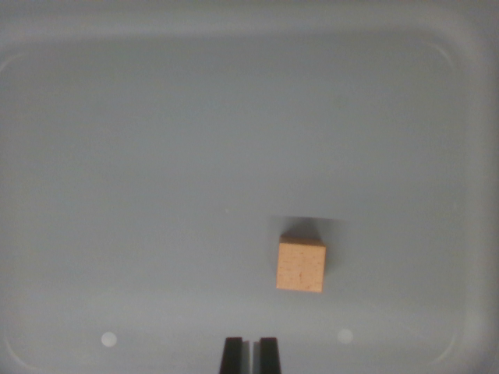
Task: Push wooden cube
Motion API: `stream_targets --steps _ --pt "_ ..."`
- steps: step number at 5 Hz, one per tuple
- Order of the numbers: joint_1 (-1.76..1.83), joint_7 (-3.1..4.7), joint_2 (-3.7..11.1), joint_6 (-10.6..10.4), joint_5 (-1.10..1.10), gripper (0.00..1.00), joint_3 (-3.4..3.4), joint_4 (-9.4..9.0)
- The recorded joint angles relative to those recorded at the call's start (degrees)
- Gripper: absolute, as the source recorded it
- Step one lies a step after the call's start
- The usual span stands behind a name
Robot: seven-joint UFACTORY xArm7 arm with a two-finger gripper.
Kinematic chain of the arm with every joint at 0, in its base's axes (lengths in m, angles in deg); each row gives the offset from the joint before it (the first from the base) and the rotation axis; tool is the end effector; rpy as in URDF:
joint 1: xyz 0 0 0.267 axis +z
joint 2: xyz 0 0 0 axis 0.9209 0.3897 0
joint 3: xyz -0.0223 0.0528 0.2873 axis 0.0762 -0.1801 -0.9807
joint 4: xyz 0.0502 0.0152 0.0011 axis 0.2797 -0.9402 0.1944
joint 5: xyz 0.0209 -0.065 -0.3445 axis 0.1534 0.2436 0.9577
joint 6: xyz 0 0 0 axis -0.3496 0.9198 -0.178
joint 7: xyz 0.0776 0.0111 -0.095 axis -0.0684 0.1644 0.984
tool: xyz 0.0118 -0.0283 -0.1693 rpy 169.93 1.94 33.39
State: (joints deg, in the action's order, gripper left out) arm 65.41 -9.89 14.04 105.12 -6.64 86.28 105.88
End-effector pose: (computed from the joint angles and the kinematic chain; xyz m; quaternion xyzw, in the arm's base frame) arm 0.4753 -0.0233 0.3594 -0.9996 0.0116 0.0174 0.0207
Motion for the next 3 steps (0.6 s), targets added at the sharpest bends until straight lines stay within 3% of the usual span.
stream_targets --steps 3 --pt "-0.09 -0.07 -0.08 -1.53 0.13 0.0 0.04 -1.55"
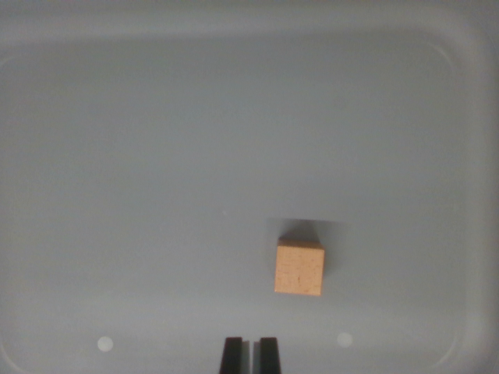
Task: Push wooden cube
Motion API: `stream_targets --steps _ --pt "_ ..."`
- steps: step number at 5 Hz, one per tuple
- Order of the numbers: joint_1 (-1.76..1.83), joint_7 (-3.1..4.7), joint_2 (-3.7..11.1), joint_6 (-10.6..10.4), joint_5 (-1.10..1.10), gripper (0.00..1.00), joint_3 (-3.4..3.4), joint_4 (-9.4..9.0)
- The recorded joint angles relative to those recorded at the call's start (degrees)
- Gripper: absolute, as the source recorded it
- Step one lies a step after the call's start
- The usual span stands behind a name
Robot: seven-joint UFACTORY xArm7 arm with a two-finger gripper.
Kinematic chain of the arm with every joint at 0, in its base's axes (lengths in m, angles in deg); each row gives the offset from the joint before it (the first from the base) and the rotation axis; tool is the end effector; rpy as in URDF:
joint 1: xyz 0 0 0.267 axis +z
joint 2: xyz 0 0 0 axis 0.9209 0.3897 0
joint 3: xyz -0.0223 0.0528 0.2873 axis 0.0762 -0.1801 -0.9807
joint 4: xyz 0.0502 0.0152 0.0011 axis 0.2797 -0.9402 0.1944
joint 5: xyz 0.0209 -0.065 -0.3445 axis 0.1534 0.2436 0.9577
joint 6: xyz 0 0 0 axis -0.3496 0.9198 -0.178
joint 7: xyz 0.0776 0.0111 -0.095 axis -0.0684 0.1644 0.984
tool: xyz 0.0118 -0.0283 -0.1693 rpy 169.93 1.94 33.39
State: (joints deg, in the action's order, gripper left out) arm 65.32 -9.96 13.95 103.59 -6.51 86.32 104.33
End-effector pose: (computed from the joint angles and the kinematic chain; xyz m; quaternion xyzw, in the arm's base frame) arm 0.4768 -0.0252 0.3508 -0.9996 0.0139 0.0168 0.0195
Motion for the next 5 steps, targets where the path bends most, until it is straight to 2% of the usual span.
stream_targets --steps 1,2,3,4,5 --pt "0.0 0.0 0.0 0.0 0.0 0.0 0.0 0.0" --pt "-0.07 -0.05 -0.07 -1.19 0.1 0.0 0.03 -1.2" --pt "-0.07 -0.05 -0.07 -1.19 0.1 0.0 0.03 -1.2" --pt "-0.14 -0.11 -0.14 -2.49 0.22 0.0 0.06 -2.51" --pt "-0.14 -0.11 -0.14 -2.49 0.22 0.0 0.06 -2.51"
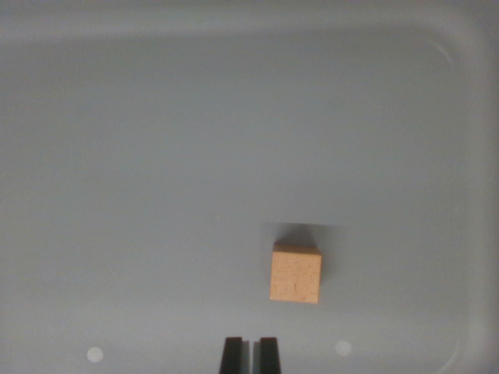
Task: Push wooden cube
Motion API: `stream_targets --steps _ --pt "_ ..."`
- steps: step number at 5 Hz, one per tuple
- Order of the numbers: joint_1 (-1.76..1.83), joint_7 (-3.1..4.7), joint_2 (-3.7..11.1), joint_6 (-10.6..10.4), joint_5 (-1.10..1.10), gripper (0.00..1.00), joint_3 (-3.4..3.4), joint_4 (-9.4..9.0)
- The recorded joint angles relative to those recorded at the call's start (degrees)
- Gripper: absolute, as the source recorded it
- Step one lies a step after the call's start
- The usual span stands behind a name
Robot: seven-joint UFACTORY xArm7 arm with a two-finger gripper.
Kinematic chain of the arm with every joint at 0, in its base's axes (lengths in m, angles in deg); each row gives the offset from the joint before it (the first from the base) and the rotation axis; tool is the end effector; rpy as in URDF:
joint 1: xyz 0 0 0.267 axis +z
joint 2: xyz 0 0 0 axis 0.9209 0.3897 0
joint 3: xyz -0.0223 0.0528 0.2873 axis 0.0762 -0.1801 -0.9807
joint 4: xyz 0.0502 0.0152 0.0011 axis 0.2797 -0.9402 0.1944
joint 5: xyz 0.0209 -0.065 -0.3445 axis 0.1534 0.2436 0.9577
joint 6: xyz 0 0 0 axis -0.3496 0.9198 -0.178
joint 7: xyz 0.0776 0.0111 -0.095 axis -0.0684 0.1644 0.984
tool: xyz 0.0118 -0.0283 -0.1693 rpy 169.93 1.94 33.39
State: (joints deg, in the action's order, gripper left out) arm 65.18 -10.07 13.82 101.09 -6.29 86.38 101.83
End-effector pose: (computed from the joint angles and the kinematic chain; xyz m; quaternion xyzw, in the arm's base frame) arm 0.4790 -0.0282 0.3367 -0.9996 0.0173 0.0158 0.0176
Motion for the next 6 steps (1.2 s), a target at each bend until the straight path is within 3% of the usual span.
stream_targets --steps 1,2,3,4,5,6 --pt "-0.09 -0.07 -0.09 -1.58 0.14 0.0 0.04 -1.59" --pt "-0.09 -0.07 -0.09 -1.58 0.14 0.0 0.04 -1.59" --pt "-0.19 -0.15 -0.19 -3.36 0.29 0.0 0.08 -3.39" --pt "-0.19 -0.15 -0.19 -3.36 0.29 0.0 0.08 -3.39" --pt "-0.3 -0.24 -0.29 -5.29 0.46 0.0 0.13 -5.33" --pt "-0.3 -0.24 -0.29 -5.29 0.46 0.0 0.13 -5.33"
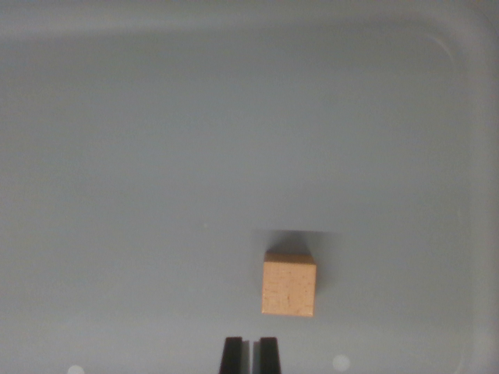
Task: Push wooden cube
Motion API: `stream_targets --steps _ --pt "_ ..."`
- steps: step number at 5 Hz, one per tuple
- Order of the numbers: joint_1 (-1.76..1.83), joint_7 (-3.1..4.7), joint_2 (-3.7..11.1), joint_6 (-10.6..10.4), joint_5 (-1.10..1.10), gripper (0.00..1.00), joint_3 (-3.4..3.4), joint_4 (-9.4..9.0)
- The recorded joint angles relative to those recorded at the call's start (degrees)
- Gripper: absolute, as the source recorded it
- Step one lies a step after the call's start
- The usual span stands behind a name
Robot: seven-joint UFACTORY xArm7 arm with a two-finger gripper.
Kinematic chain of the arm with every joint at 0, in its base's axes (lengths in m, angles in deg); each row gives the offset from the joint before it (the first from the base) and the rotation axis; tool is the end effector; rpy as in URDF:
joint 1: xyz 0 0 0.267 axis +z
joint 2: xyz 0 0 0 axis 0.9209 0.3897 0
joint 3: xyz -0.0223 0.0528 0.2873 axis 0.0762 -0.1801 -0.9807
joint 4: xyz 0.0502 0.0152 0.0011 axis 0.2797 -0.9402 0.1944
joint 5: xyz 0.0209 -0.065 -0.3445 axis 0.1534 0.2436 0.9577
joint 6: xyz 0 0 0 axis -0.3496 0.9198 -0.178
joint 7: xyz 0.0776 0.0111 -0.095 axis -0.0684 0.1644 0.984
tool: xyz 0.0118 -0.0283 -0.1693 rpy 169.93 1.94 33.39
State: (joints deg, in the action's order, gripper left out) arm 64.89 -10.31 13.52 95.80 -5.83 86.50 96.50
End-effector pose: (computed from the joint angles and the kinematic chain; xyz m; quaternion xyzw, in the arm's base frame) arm 0.4814 -0.0343 0.3066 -0.9995 0.0239 0.0138 0.0134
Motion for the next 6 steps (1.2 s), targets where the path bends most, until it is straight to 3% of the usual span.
stream_targets --steps 1,2,3,4,5,6 --pt "-0.12 -0.1 -0.11 -2.08 0.18 0.0 0.05 -2.1" --pt "-0.12 -0.1 -0.11 -2.08 0.18 0.0 0.05 -2.1" --pt "-0.24 -0.19 -0.23 -4.19 0.37 0.0 0.1 -4.21" --pt "-0.24 -0.19 -0.23 -4.19 0.37 0.0 0.1 -4.21" --pt "-0.37 -0.3 -0.36 -6.52 0.57 0.0 0.15 -6.56" --pt "-0.37 -0.3 -0.36 -6.52 0.57 0.0 0.15 -6.56"
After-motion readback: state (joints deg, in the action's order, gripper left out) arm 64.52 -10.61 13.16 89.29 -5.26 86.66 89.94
